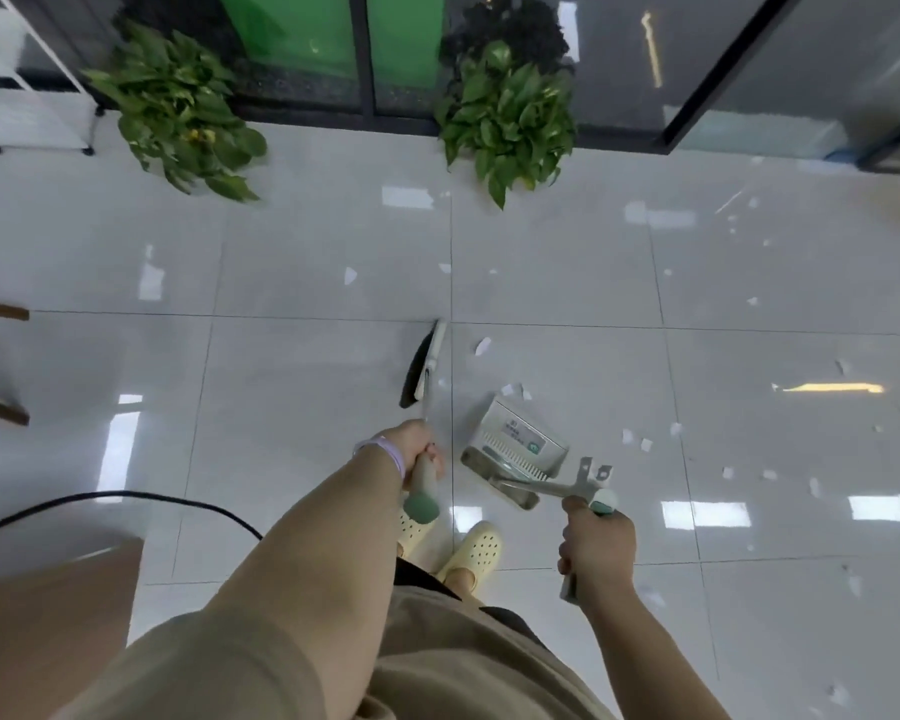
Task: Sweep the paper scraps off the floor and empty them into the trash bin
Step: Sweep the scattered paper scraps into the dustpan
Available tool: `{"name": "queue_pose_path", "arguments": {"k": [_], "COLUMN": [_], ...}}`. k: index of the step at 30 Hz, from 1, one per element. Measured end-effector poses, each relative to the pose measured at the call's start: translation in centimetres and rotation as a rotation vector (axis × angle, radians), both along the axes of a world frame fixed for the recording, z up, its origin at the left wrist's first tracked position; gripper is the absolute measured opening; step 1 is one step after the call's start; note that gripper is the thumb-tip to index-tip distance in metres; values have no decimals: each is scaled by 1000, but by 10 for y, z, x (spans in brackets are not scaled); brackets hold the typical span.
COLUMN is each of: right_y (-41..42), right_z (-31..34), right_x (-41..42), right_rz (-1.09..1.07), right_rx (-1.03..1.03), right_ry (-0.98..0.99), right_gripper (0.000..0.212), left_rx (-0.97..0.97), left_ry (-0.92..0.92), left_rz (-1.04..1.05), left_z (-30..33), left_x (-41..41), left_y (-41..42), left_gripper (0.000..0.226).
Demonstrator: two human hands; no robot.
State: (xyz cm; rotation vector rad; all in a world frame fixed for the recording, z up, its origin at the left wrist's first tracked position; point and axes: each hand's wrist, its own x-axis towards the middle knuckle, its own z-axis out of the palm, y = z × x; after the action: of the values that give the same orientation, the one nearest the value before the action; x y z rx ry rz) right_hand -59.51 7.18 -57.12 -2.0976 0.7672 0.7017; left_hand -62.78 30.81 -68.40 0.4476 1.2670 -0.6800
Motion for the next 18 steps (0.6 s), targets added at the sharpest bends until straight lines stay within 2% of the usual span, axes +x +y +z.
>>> {"name": "queue_pose_path", "arguments": {"k": [6,8,10,15,18], "right_y": [-76,-102,-128,-156,-143], "right_z": [10,17,25,26,13], "right_x": [25,42,59,83,82], "right_rz": [-338,-413,-451,-468,-413], "right_rx": [103,197,242,203,190], "right_ry": [-63,-29,-19,-95,-105], "right_gripper": [14,8,5,5,19], "left_rx": [-305,-348,-373,-254,-124], "left_ry": [-79,-111,-117,-145,-148], "left_rz": [-180,-228,-261,-255,-221], "left_z": [7,16,26,51,66], "left_x": [55,65,72,80,83], "left_y": [-99,-132,-158,-148,-113], "left_gripper": [29,34,29,23,24]}}
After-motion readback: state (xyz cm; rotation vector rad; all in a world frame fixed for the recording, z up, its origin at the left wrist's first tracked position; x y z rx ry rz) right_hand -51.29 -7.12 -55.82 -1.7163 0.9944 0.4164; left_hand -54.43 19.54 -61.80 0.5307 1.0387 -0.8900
